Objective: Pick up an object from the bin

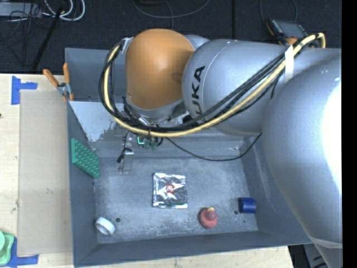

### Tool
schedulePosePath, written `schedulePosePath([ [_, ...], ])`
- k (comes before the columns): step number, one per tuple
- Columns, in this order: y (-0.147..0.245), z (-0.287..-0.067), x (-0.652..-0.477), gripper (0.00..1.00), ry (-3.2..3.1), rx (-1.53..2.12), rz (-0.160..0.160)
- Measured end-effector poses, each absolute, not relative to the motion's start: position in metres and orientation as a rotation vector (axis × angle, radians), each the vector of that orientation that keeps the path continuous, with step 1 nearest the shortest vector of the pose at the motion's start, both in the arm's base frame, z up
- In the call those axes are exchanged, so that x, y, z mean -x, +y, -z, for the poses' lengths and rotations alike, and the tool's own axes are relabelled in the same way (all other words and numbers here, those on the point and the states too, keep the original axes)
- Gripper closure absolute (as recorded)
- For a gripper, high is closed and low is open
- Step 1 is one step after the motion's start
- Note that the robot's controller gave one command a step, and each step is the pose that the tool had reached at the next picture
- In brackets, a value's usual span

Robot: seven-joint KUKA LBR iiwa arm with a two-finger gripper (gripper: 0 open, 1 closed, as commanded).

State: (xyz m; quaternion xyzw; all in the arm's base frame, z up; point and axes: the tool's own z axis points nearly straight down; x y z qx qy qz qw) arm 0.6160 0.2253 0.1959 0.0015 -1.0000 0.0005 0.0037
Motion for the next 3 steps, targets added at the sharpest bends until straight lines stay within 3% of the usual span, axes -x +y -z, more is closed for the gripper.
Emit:
schedulePosePath([
  [1, 0.179, -0.173, -0.57, 0.0, -3.13, -0.213, -0.004],
  [2, 0.107, -0.066, -0.585, 0.0, -3.098, -0.476, -0.002],
  [3, 0.11, -0.07, -0.586, 1.0, -3.103, -0.475, 0.002],
])
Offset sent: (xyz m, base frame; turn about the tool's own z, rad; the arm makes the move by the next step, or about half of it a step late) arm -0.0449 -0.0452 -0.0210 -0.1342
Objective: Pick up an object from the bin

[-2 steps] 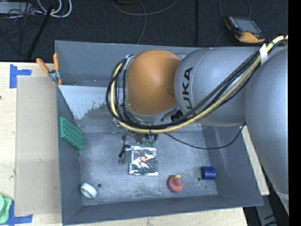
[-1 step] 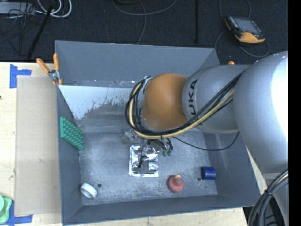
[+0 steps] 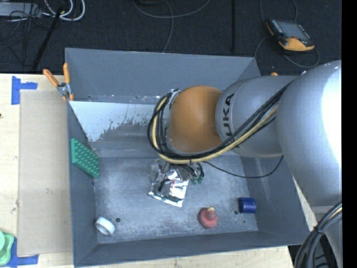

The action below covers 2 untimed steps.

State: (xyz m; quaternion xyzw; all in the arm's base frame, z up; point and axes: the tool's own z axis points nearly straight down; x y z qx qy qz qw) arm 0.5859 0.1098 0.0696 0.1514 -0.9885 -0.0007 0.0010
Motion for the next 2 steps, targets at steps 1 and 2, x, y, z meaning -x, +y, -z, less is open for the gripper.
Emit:
schedulePosePath([
  [1, 0.1, -0.191, -0.56, 1.0, -3.113, -0.474, 0.0],
  [2, 0.127, -0.27, -0.542, 1.0, -2.95, -1.101, 0.0],
])
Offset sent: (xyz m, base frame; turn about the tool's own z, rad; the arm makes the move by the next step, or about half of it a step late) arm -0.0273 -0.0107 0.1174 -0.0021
